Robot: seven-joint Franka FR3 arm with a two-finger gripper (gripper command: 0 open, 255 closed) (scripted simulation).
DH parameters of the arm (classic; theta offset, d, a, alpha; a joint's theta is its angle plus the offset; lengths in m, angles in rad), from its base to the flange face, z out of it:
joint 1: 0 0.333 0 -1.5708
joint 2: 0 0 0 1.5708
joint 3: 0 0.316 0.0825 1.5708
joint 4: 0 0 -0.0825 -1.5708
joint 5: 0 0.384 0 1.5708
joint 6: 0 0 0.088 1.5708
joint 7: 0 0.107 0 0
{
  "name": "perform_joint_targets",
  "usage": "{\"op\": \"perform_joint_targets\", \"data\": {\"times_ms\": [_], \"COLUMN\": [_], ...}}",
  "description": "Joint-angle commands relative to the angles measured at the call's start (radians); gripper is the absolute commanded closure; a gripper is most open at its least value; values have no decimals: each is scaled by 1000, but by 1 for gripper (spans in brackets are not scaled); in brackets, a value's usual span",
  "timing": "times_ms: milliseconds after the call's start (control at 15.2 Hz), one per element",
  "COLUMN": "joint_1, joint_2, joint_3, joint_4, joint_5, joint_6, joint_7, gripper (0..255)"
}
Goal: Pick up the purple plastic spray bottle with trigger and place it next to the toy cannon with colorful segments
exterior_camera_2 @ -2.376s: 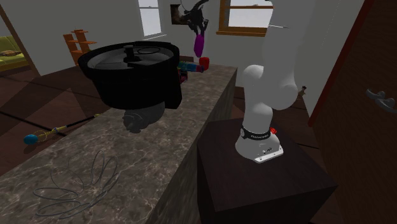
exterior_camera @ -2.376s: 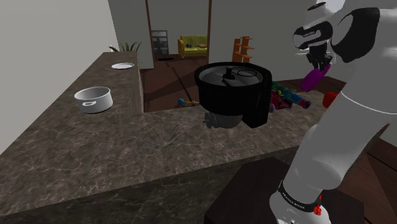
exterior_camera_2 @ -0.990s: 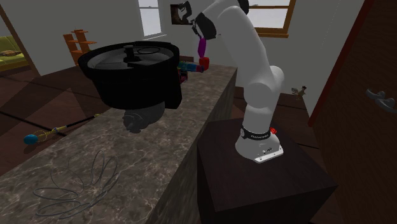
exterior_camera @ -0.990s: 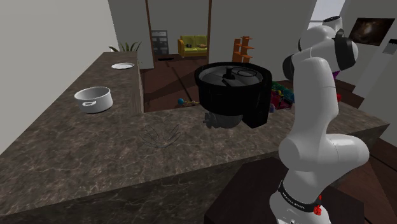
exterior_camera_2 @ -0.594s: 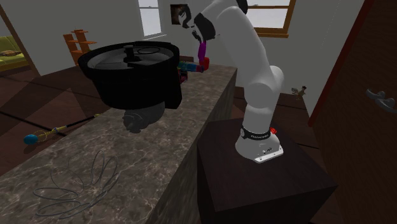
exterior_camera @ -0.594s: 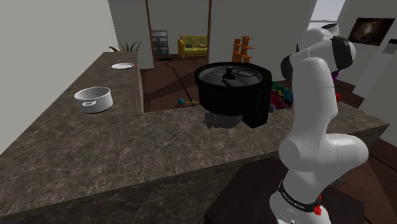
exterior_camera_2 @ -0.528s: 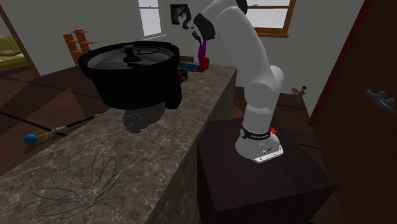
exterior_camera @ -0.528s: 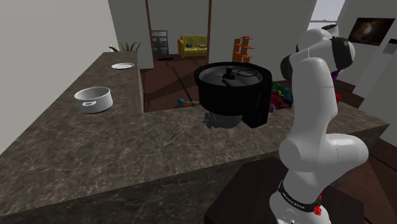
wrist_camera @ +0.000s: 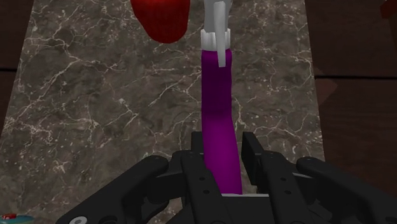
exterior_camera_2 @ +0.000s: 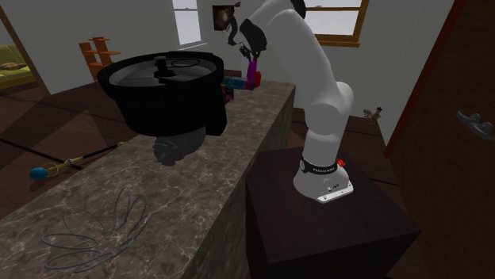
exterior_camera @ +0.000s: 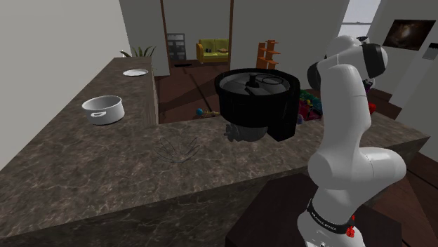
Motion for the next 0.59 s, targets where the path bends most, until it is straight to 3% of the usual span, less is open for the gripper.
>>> {"op": "perform_joint_targets", "data": {"times_ms": [0,528], "joint_1": [0,-4], "joint_2": [9,45], "joint_3": [6,31], "joint_4": [-15,-70], "joint_5": [5,27], "joint_6": [23,106], "joint_7": [2,6], "gripper": [255,255]}}
